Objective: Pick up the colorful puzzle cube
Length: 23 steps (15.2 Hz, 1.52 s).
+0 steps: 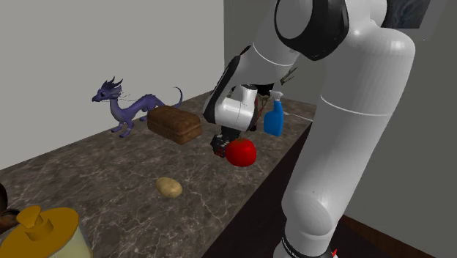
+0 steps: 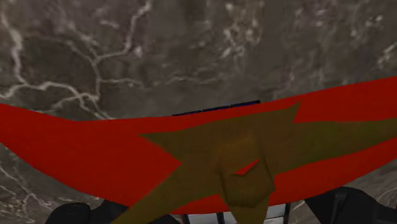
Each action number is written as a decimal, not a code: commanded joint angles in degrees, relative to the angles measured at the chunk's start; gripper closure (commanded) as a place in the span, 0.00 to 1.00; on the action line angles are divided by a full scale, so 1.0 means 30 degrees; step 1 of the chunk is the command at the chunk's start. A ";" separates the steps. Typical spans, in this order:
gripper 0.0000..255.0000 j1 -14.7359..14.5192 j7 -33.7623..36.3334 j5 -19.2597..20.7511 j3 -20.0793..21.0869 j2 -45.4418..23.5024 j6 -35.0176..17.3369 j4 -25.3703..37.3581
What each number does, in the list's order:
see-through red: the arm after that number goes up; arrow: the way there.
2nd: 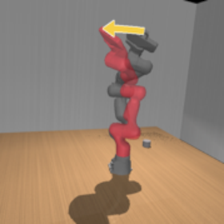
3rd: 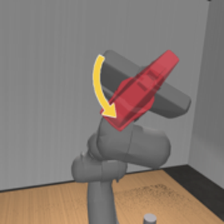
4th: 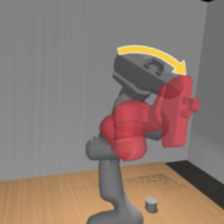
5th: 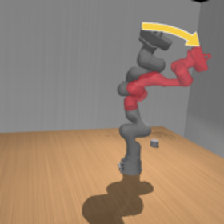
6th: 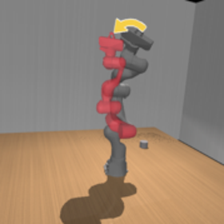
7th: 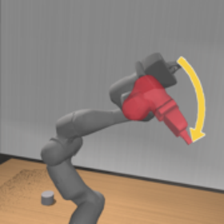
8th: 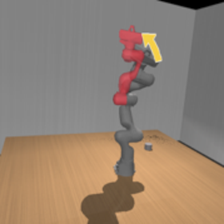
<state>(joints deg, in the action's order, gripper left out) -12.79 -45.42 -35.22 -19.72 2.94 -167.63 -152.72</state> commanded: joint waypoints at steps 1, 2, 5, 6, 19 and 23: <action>0.00 -0.0128 -0.0542 -0.0654 -0.0039 -0.0224 -0.0133 0.0047; 1.00 -0.0147 -0.0666 -0.0784 -0.0058 -0.0284 -0.0142 0.0082; 1.00 -0.0143 -0.0633 -0.0749 -0.0054 -0.0263 -0.0144 0.0064; 1.00 -0.0141 -0.0611 -0.0728 -0.0050 -0.0257 -0.0142 0.0063; 1.00 0.1548 0.3918 0.4780 0.0692 0.2180 0.1675 -0.0164; 1.00 0.2286 0.5180 0.6266 0.1171 0.3200 0.2796 0.0013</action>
<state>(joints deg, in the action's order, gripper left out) -6.59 -31.15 -17.85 -16.72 11.49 -160.22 -152.67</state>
